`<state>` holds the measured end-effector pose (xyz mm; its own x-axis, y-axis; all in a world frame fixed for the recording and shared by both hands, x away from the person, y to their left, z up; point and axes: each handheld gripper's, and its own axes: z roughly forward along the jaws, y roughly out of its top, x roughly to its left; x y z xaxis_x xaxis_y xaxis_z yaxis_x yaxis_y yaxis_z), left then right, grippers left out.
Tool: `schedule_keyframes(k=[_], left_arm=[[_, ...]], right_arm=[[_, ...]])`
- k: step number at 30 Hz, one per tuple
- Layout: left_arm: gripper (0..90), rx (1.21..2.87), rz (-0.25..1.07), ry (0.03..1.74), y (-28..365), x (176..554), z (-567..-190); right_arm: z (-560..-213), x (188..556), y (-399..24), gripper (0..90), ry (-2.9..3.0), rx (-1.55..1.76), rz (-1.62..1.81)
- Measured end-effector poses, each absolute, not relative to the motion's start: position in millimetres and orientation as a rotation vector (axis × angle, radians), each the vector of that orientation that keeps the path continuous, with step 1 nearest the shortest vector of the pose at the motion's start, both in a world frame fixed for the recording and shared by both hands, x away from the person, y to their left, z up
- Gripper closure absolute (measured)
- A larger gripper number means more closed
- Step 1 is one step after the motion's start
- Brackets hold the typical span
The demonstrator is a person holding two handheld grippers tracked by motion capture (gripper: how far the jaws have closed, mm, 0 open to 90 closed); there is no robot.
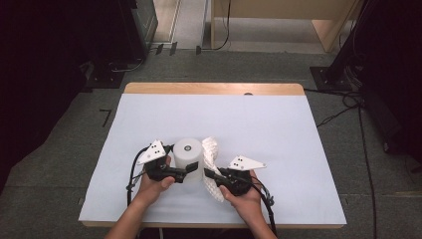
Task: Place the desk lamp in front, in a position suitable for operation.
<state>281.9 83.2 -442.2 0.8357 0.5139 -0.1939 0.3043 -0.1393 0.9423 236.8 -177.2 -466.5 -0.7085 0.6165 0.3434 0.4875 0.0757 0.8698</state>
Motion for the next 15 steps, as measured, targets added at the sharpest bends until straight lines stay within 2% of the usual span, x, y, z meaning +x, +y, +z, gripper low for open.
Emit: schedule_keyframes(k=[5,12,15], left_arm=[[9.1,1.703,0.305,0.713,84,281,-441],[9.1,1.764,0.263,0.655,74,279,-447],[9.1,1.785,0.298,0.647,69,277,-450]], right_arm=[[-469,235,-169,80.1,2.270,1.122,1.697],[-460,236,-180,80.2,2.208,1.124,1.712],[-453,236,-187,80.1,2.160,1.124,1.739]])
